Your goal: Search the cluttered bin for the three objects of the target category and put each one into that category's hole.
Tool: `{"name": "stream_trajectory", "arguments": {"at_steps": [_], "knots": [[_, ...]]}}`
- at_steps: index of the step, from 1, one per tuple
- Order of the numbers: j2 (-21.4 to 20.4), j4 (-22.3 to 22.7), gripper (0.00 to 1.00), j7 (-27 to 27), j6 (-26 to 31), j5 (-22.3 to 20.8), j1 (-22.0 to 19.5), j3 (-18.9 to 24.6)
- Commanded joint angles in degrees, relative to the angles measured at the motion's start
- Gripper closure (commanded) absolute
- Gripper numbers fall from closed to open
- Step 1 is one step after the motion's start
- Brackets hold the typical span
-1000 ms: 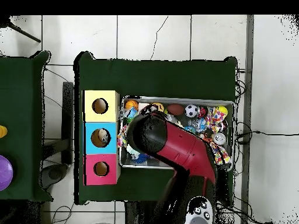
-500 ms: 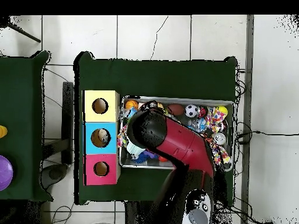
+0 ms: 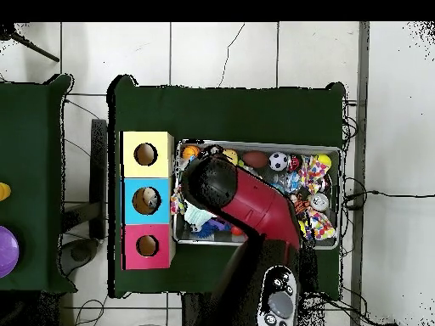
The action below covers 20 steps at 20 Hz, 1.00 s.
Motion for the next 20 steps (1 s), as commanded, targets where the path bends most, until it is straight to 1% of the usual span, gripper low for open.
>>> {"name": "stream_trajectory", "arguments": {"at_steps": [1,5,10,12,13,15,16,17,18,20], "knots": [[4.22,-0.98,0.0,19.3,1.61,5.33,2.62,3.04],[4.75,-0.09,0.0,19.41,1.11,7.74,2.81,3.37],[5.65,1.28,0.0,18.62,-2.66,12.03,1.72,6.13],[6.51,1.12,0.0,18.69,-3.81,13.11,1.99,5.87],[6.92,0.94,0.0,18.62,-3.97,13.4,2.17,5.48],[8.54,-0.16,0.0,19.12,-3.95,13.44,3.06,3.28],[9.68,-1.12,0.0,20.23,-3.23,12.99,4.34,0.51],[10.31,-1.51,0.0,20.67,-3.33,13.01,4.94,-0.9],[11.55,-1.98,0.0,22.03,-5.08,13.67,5.93,-2.7],[12.88,-1.94,0.0,23.44,-7.85,15.58,6.53,-3.13]]}}
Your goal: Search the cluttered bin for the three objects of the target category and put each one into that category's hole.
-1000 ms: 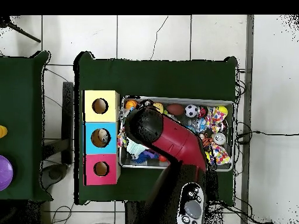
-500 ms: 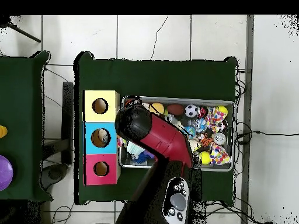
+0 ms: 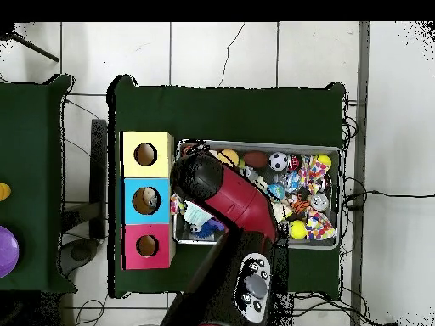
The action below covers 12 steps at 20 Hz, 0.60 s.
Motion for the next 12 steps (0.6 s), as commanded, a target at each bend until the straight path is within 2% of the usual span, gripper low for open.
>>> {"name": "stream_trajectory", "arguments": {"at_steps": [1,8,12], "knots": [[7.17,-1.37,0.0,23.06,-7.16,5.53,2.48,-1.14],[6.87,-1.18,0.0,24.83,-6.32,9.21,4.78,-0.04],[4.89,-0.08,0.0,23.12,-6.18,10.18,2.8,3.84]]}}
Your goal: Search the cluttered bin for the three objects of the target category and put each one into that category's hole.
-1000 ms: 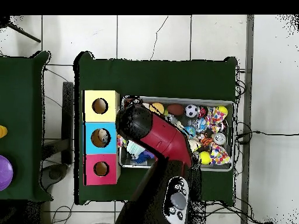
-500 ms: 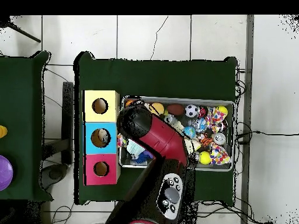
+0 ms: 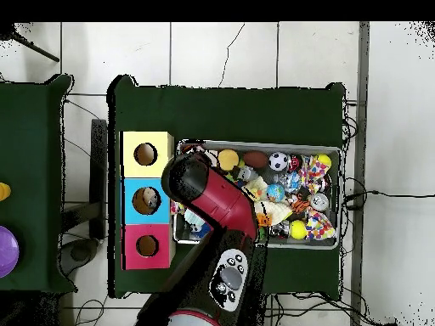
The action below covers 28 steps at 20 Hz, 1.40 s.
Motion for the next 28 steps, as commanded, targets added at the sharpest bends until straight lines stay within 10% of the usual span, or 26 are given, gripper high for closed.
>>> {"name": "stream_trajectory", "arguments": {"at_steps": [1,16,28], "knots": [[0.52,-0.26,0.0,16.24,-0.56,4.3,-1.18,5.76],[3.59,-0.03,0.0,19.15,-1.46,8.02,0.01,6.83],[4.47,-1.61,0.0,16.12,9.43,4.17,1.06,5.43]]}}
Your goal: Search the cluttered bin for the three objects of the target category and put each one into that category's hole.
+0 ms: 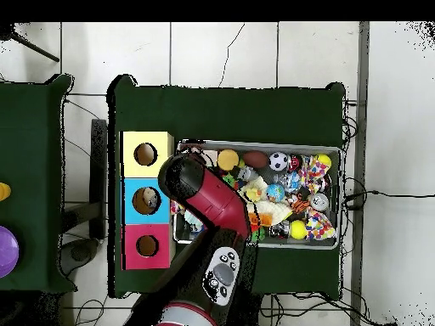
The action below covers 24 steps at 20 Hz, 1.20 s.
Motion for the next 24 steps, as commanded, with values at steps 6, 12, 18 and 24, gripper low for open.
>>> {"name": "stream_trajectory", "arguments": {"at_steps": [6,12,18,24], "knots": [[3.94,-2.9,0.0,15.59,10.44,-1.21,0.28,4.22],[7.11,-3.91,0.0,12.4,3.99,0.6,-1.94,7.43],[7.43,-2.37,0.0,11.17,0.07,1.92,-2.78,10.33],[6.93,-0.75,0.0,10.55,-1.78,2.15,-3.78,12.49]]}}
